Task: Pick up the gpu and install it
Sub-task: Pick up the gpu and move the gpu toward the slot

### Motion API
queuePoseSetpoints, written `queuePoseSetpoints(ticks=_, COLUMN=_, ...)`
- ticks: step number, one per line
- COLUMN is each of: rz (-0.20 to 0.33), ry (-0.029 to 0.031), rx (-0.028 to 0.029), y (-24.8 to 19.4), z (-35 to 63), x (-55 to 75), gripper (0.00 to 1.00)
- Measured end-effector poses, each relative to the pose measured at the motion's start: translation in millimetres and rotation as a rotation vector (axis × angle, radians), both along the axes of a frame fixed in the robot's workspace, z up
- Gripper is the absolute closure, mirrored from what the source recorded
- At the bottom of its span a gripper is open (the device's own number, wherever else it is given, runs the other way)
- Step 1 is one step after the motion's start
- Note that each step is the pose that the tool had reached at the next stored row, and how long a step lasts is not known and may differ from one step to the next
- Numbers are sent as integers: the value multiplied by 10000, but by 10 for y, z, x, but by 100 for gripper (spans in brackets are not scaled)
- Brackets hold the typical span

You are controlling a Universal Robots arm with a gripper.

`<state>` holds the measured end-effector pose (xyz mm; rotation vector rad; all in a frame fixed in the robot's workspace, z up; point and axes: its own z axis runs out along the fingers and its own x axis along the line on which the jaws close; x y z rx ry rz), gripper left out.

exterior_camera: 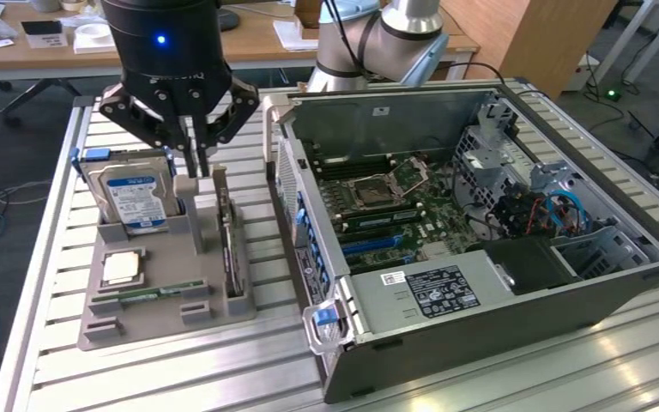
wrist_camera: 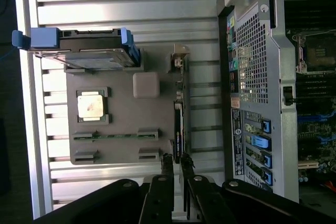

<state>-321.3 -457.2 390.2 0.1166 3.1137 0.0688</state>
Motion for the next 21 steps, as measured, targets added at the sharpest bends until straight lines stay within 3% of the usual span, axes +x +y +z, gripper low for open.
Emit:
queuePoseSetpoints(ticks=1, rz=0, ry=0, rx=0, y=0, z=0, x=0, gripper=83)
queuePoseSetpoints(ticks=3, rz=0, ry=0, rx=1, y=0, z=0, x=0, gripper=71)
queuePoseSetpoints(ticks=6, rz=1, ry=0, rx=1, y=0, z=0, x=0, gripper=65)
queuePoseSetpoints(ticks=7, rz=0, ry=0, rx=1, y=0, z=0, x=0, gripper=58)
queuePoseSetpoints(ticks=12, rz=0, ry=-1, rx=1, y=0, z=-15, x=0, gripper=58)
queuePoseSetpoints(ticks=21, rz=0, ry=0, rx=0, y=0, z=-168, x=0, gripper=58)
